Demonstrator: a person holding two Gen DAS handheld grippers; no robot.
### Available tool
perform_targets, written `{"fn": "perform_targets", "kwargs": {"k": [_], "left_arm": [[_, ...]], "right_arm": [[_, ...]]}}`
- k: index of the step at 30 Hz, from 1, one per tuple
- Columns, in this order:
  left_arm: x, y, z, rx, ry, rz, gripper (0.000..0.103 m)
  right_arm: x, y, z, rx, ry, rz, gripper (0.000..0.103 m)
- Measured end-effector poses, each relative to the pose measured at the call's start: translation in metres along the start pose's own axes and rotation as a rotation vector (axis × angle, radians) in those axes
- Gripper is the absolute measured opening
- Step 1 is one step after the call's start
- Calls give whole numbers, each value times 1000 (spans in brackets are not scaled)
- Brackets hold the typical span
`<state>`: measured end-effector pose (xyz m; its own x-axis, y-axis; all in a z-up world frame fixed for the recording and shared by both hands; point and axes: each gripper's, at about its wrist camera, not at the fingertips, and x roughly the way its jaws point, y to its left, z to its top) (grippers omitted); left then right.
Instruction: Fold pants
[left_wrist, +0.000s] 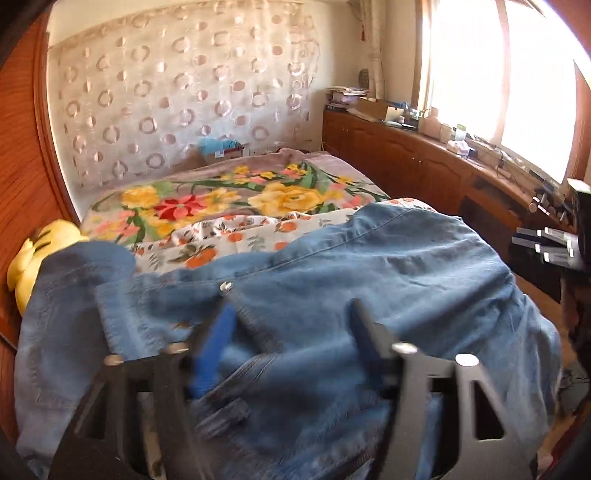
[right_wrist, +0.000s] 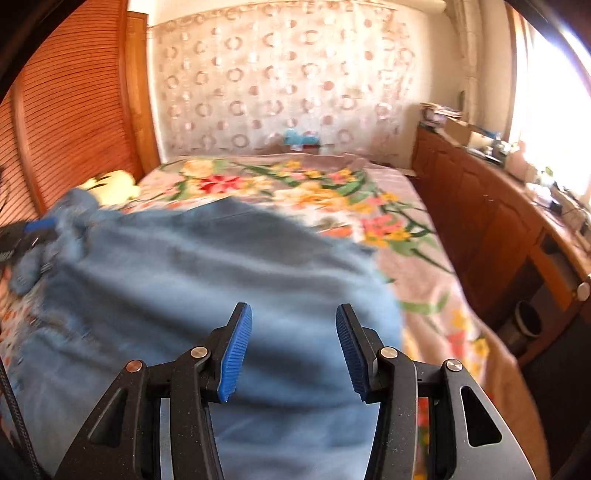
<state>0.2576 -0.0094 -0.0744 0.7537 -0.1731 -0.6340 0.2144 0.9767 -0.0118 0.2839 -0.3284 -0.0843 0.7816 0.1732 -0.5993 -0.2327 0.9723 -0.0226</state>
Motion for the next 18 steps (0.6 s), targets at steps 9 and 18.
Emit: {"fn": "perform_targets", "kwargs": {"k": [9,18], "left_arm": [[46,-25,23,11,7,-55,82],[76,-25,16,-10,41,-78,82]], "right_arm": [[89,-60,42,114,89,27,49],[140,-98,64,222,179,162,46]]}}
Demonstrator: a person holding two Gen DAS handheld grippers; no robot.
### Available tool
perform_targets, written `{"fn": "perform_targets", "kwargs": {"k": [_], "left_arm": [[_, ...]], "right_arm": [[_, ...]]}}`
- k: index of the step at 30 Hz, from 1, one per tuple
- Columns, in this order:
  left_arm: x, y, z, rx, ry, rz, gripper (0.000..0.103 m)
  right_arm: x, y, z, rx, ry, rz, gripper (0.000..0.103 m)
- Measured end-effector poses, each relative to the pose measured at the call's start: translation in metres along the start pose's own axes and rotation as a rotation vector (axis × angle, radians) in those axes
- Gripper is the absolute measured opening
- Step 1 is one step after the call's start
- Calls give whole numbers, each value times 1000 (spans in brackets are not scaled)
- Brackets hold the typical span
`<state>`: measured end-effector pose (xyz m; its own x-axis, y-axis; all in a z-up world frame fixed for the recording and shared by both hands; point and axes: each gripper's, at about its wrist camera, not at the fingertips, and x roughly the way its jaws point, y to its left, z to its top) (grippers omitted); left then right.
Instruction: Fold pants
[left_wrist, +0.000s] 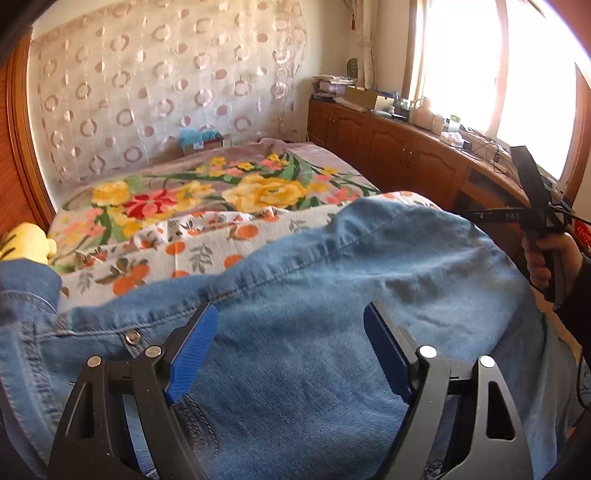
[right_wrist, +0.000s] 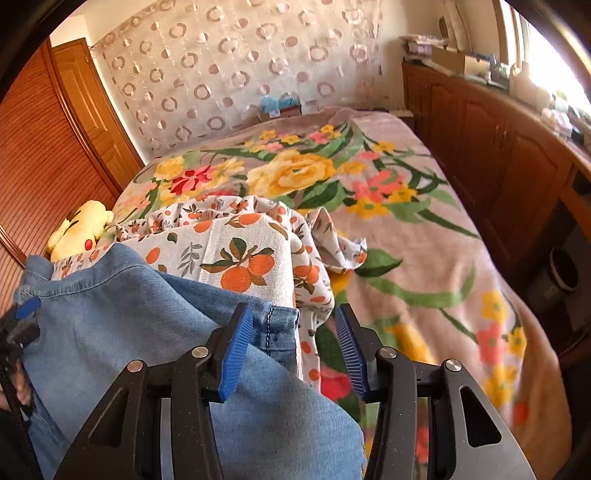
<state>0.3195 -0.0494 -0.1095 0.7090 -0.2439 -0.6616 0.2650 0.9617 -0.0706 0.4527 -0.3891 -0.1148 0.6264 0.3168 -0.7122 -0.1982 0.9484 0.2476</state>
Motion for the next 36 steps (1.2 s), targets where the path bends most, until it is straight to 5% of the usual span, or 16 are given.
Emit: {"fn": "perform_targets", "kwargs": {"k": [3,6,12,26,28,36], "left_arm": [[-1,-3,-3,3,-9,-4,82],[-4,-6,-6,15,-26,-2,82],[-2,-4,-6,6,-22,-4,82],[4,1,-7,-28,-2,-11,82],[4,2,-7,-34,0,-12,82],[5,4,-7,-34,3,-10,82]], "right_arm": [[4,-11,9,21,22,42,38],[0,-14,11,9,20,58,19],[-23,-9,13,-42,-74,-30,10],[-18,6,53,-49,-211,-218,9],[-16,19,52,-53,-238,-241,16],[0,31,31,-92,-145,-209,18]]}}
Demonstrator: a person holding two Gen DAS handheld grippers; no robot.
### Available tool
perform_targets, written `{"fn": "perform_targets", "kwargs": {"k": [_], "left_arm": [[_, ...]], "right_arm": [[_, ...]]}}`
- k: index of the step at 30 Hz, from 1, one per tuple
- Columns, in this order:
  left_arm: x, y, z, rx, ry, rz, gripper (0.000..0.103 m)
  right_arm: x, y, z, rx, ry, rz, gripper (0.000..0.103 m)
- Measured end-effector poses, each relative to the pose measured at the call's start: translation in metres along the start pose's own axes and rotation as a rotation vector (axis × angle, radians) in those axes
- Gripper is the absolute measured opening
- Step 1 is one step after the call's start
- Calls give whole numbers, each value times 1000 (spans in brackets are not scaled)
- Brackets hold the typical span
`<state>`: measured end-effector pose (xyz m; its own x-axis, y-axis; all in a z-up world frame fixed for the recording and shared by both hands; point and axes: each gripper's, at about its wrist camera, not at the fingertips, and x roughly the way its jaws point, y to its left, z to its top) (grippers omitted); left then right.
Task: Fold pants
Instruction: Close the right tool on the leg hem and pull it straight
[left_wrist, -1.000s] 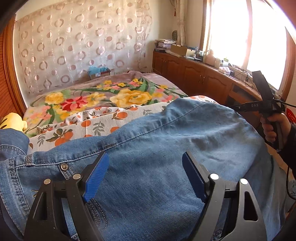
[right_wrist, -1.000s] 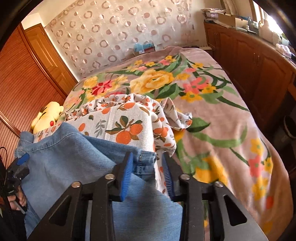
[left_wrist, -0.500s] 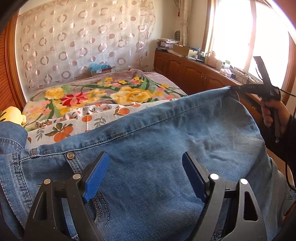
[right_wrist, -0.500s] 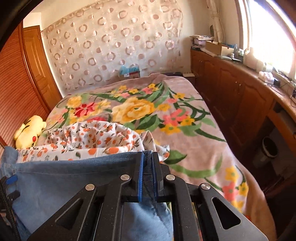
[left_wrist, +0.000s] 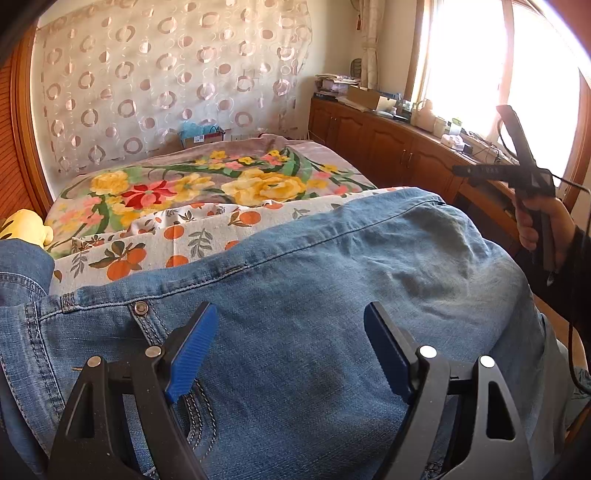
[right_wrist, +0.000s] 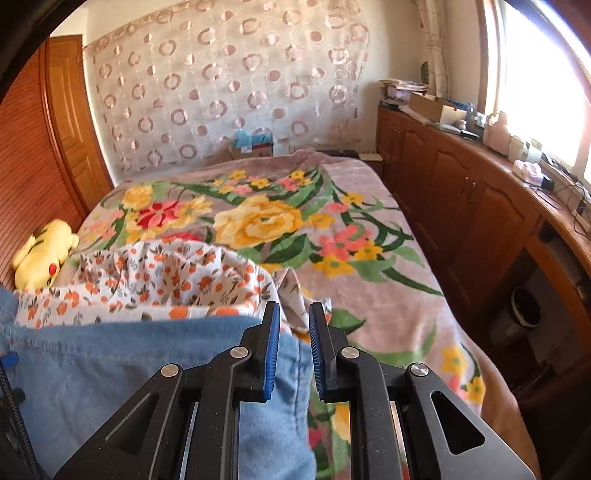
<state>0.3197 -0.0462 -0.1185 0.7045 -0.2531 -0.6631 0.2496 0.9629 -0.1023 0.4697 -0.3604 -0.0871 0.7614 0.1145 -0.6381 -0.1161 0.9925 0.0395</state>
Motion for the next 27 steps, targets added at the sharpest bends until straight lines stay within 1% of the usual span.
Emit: {"fn": "perform_targets", "kwargs": {"k": [2,3,4,7,11,13,16,18,22,23,27], "left_arm": [[0,0,0,0,0,1,82],[0,0,0,0,0,2,82],[0,1,0,0,0,3,82],[0,1,0,0,0,3,82],[0,4,0,0,0,15,82],[-2,6,0,3,-3,24,82],[-10,3,1,20,18,17,82],[-23,-1,-1,37,17,33,82],[-59,-4,-10,49,0,51,82],[-72,-4,-16,48,-6,51,82],[-103,-10,-39,45,-13,78,82]], "right_arm": [[3,-3,-5,1,29,7,25],[7,-5,-8,0,50,14,30],[11,-6,-10,-1,69,16,32],[20,-10,-11,-5,100,10,33],[7,-11,-12,26,91,37,33],[-10,-11,-17,36,85,56,33],[-41,-10,-31,15,71,72,33],[-60,-11,-43,2,62,80,33],[-97,-12,-74,-17,49,88,41],[-106,-12,-82,-20,48,94,42],[-133,-12,-116,-34,54,106,43]]}}
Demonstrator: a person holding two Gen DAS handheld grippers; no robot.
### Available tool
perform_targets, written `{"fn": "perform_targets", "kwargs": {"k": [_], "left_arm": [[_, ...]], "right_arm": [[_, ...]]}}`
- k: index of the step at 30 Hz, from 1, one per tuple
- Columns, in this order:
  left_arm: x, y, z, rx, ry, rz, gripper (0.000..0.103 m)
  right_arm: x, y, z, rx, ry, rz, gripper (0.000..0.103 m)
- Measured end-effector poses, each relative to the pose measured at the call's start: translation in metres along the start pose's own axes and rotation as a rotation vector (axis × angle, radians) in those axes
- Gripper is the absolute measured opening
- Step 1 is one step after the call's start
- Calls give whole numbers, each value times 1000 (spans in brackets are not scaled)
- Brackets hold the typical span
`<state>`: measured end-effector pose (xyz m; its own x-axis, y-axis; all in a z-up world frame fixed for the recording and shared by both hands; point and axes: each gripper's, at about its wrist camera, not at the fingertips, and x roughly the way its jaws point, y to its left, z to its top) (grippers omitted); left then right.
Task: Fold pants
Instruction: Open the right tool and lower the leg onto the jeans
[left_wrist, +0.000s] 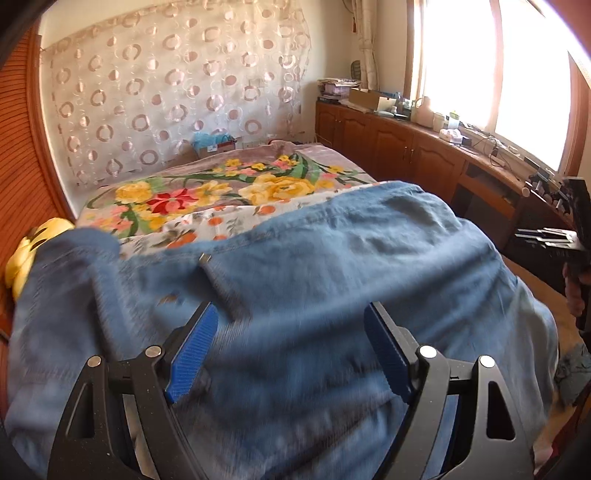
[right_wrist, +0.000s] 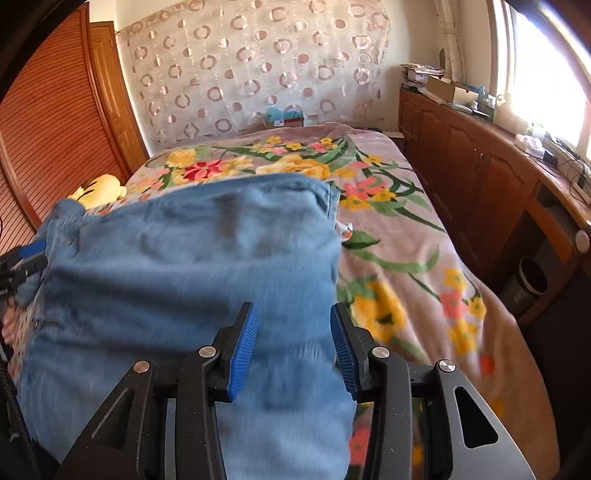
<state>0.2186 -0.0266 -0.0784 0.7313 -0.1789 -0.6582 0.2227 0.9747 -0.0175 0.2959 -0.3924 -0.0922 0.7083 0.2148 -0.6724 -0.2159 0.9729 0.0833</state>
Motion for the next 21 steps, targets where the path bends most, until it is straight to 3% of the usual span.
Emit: {"fn": "perform_targets", "kwargs": {"k": [14,21], "left_arm": [[-62,-13,-83,-61,24,32,82],[-50,-14,-112,-78,76,52,82]], "right_arm": [[-76,17,-82,-22,42,-7,42],[-79,19,-91,-22,69,-31,42]]}}
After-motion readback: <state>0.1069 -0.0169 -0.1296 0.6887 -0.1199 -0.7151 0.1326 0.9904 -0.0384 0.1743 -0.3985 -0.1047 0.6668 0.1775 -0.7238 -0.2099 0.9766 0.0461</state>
